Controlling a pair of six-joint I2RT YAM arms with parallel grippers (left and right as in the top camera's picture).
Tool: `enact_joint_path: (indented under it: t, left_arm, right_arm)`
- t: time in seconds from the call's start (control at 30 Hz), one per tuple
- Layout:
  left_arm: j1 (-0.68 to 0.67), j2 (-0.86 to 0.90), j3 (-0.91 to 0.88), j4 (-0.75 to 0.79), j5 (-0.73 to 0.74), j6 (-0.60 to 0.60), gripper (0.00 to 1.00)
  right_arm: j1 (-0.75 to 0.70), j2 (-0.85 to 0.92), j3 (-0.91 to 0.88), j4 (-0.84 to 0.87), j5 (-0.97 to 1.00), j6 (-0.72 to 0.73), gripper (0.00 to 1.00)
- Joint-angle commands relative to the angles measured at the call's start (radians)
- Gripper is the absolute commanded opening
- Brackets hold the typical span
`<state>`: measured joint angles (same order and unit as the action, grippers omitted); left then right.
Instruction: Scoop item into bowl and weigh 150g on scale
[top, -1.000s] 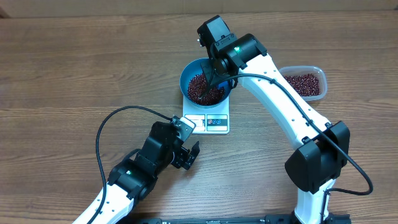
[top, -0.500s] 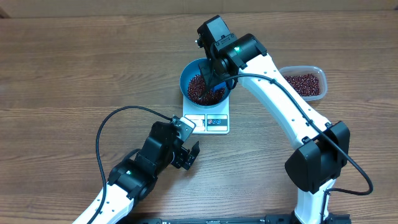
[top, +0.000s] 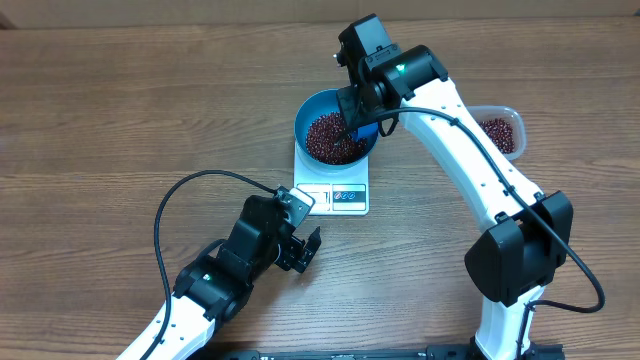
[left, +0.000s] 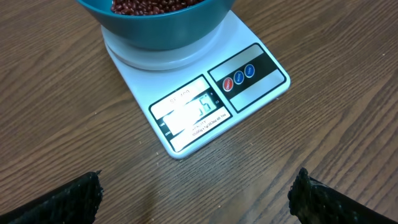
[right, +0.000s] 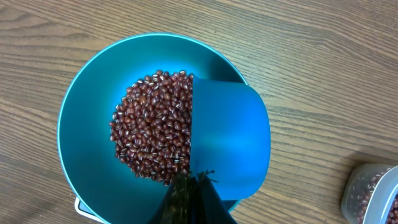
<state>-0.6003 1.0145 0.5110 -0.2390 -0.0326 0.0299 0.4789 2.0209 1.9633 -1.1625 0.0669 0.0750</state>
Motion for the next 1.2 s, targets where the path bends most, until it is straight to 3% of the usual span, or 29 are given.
enact_joint_path:
  t: [0.0, 1.17]
  left_arm:
    - [0.005, -0.008, -0.005, 0.003, 0.015, 0.016, 1.00]
    - [0.005, -0.008, -0.005, 0.003, 0.015, 0.016, 1.00]
  right_arm:
    - [-0.007, -0.029, 0.033, -0.002, -0.029, 0.003, 0.04]
    - [0.022, 0.025, 0.013, 0.017, -0.062, 0.003, 0.04]
